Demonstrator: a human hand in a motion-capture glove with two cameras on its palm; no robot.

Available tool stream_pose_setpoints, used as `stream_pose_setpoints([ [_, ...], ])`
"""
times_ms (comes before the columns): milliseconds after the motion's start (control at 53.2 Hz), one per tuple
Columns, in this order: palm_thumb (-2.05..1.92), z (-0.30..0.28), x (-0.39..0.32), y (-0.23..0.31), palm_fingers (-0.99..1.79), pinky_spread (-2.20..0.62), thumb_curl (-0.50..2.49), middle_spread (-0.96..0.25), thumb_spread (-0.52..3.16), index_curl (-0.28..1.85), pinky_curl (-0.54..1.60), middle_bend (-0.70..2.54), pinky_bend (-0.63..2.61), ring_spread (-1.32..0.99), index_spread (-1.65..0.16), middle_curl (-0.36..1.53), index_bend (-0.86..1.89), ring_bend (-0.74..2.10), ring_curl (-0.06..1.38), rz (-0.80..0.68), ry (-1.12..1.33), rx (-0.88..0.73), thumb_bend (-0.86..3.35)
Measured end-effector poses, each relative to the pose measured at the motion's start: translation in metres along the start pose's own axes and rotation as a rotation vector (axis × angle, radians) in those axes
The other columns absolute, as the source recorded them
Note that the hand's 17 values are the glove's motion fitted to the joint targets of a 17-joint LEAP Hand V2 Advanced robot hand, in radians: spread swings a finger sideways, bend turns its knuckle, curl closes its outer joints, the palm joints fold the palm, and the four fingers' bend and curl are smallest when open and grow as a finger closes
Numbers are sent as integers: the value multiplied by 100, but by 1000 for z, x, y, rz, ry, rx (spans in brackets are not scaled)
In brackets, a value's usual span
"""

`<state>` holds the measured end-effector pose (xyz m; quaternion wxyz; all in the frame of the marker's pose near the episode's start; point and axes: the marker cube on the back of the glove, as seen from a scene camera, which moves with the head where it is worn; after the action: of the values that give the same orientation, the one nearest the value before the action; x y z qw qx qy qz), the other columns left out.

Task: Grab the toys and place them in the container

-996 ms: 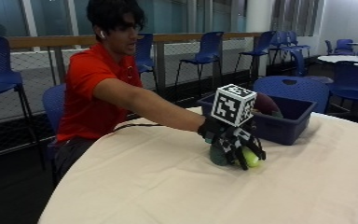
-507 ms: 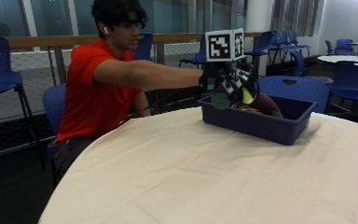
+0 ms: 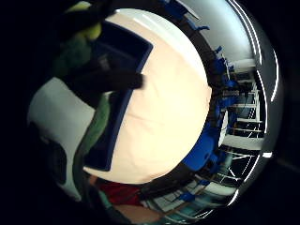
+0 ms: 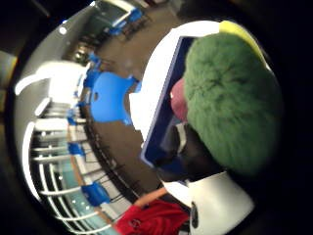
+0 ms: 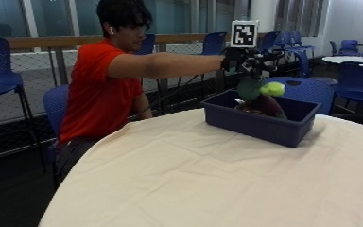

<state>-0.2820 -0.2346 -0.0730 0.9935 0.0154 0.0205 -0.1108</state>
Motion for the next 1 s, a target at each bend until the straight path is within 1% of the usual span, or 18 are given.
stream_pose_setpoints([
  [19,42,0,0,1,18,-38,70,-24,96,49,46,2,119,-34,-42,20,24,76,45,4,-10,-3,0],
  [38,34,-1,0,3,-9,-31,66,-19,99,47,51,4,129,-29,-41,21,12,70,46,-3,-12,-5,-5],
  [56,31,-1,3,5,-20,-27,64,-16,101,46,52,6,136,-25,-40,21,8,67,46,-19,-4,-6,-6],
  [75,21,-1,6,7,-32,-23,60,-12,101,44,52,4,139,-20,-39,20,6,57,43,-39,18,-4,-11],
  [94,28,-1,12,9,-14,-23,61,-11,105,41,49,6,139,-19,-40,19,7,63,43,-61,46,-1,-4],
  [113,17,-1,17,12,-32,-18,57,-9,104,37,49,4,143,-15,-39,18,4,50,37,-82,68,4,-10],
  [188,0,-8,34,24,-33,-8,50,-4,105,31,47,6,145,-6,-37,16,8,40,31,-117,53,34,-12],
  [282,-11,-18,42,39,-29,0,44,-3,103,29,45,8,143,1,-37,15,12,33,28,19,-110,47,-11],
  [413,-13,-13,76,71,-25,7,36,-3,100,28,43,9,140,7,-36,15,14,28,27,61,-105,29,-11],
  [601,-13,23,144,135,-23,11,29,-4,99,27,39,9,135,10,-36,14,15,24,27,170,-119,-4,-10],
  [751,-12,67,184,183,-22,12,25,-5,99,27,36,10,130,10,-37,14,15,22,27,213,-111,-16,-9],
  [883,-11,90,207,210,-20,13,22,-5,101,27,34,10,126,10,-37,15,15,20,28,242,-145,-37,-9],
  [996,-11,94,219,226,-19,13,21,-6,102,26,33,10,123,10,-37,15,15,19,28,258,-162,-24,-8],
])
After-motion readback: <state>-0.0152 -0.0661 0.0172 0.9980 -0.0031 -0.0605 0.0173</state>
